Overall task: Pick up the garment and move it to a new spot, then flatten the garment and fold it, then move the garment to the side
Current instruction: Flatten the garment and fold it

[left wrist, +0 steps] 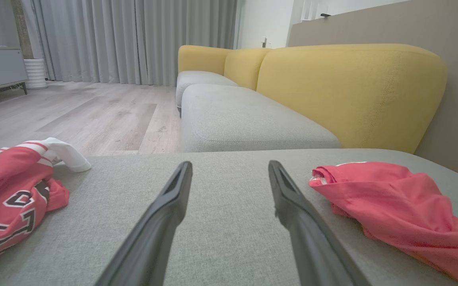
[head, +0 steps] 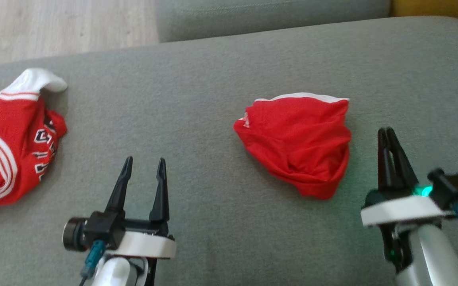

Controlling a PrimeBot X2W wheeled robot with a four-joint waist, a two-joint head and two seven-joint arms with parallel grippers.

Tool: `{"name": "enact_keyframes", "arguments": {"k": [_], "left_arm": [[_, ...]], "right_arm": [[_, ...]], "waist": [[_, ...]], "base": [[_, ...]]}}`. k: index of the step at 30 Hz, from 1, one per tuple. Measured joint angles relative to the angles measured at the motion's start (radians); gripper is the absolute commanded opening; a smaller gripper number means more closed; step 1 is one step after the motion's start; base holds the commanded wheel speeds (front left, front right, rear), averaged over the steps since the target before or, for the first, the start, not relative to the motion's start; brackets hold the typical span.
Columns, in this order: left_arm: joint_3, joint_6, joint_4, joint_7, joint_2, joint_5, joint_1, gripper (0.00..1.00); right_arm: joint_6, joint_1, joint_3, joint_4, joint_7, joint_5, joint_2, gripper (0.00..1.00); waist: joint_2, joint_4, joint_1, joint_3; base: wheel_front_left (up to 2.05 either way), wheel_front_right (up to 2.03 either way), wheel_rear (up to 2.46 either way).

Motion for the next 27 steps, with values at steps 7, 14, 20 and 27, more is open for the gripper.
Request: {"name": "enact_keyframes", "arguments": {"k": [7, 14, 20, 27], "left_arm": [[-0.008, -0.002, 0.002, 0.000, -0.007, 0.008, -0.033, 1.00], [-0.014, -0.010, 0.014, 0.000, -0.010, 0.009, -0.051, 1.00], [-0.014, -0.009, 0.015, 0.000, -0.010, 0.009, -0.053, 1.00], [-0.015, -0.009, 0.017, 0.000, -0.012, 0.009, -0.053, 1.00]], "right_arm": [[0.000, -0.169, 0.031, 0.154, 0.000, -0.014, 0.000, 0.00], [0.000, -0.266, 0.132, 0.444, 0.000, -0.019, -0.003, 0.00], [0.000, -0.296, 0.308, 0.542, 0.000, 0.039, -0.003, 0.00], [0.000, -0.306, 0.407, 0.582, 0.000, 0.061, -0.006, 0.00]], "waist": [[0.0000, 0.054, 0.0001, 0.036], [0.0000, 0.123, 0.0001, 0.058], [0.0000, 0.147, 0.0001, 0.064], [0.0000, 0.142, -0.0001, 0.047]], "base": [[0.00, 0.00, 0.00], [0.00, 0.00, 0.00], [0.00, 0.00, 0.00], [0.00, 0.00, 0.00]]}}
